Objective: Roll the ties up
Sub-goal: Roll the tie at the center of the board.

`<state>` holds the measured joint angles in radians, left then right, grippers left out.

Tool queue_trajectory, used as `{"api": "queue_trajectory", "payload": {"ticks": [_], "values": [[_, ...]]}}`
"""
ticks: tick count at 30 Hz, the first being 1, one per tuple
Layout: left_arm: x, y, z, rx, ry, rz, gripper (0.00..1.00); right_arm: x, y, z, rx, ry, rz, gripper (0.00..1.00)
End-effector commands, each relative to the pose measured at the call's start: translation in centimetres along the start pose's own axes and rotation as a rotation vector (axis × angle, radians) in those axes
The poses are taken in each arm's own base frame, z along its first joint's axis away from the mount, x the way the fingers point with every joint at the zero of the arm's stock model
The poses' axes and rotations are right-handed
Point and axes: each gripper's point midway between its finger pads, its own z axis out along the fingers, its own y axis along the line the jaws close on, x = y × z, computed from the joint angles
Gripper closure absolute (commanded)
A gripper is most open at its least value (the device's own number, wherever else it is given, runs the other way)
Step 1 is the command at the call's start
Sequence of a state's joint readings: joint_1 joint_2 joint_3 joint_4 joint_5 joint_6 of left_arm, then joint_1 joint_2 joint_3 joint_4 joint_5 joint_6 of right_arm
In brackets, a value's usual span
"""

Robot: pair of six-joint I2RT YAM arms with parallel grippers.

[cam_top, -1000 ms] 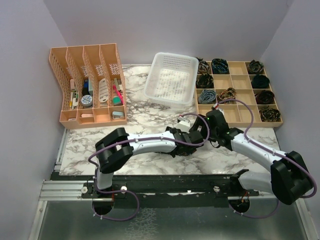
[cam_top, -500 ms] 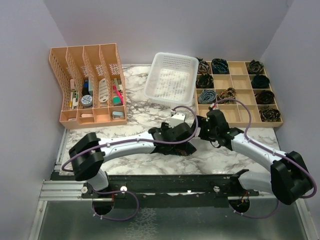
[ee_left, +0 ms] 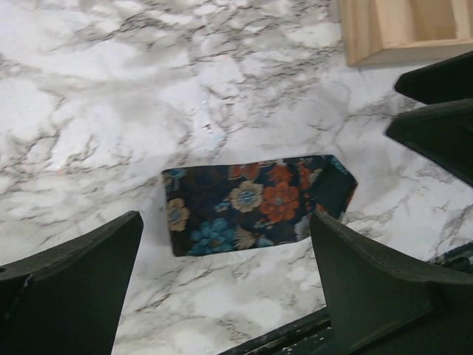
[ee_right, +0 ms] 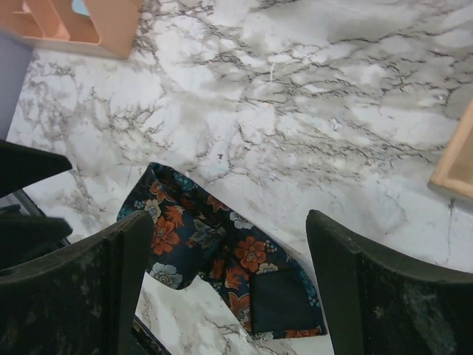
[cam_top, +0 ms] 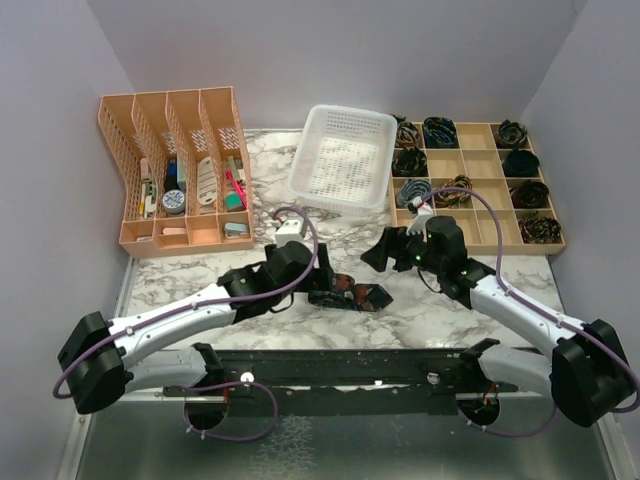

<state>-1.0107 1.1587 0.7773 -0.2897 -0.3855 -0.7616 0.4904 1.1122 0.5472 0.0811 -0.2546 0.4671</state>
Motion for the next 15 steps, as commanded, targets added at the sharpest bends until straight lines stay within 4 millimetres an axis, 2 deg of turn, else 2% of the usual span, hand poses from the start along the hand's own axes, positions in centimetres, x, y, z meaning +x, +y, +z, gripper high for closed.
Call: {"api": "queue_trajectory", "payload": {"ticks": [1,8,15], "values": [[0.1,2.5,-0.8,0.032,-0.004,-0.062,0.02,-1.2,2.9,0.1,-0.161,-0.017,-0.089,0.12],[0.8,6.2,-0.7,0.01,0.013,-0.125,0.01,-1.3,4.3,-0.3,-0.241,-0.083,-0.243,0.11],[1.6,8.2,-0.5,0.003,0.019,-0.202,0.01,-0.4,4.5,-1.1,-0.252,-0.122,-0.446,0.08]]}}
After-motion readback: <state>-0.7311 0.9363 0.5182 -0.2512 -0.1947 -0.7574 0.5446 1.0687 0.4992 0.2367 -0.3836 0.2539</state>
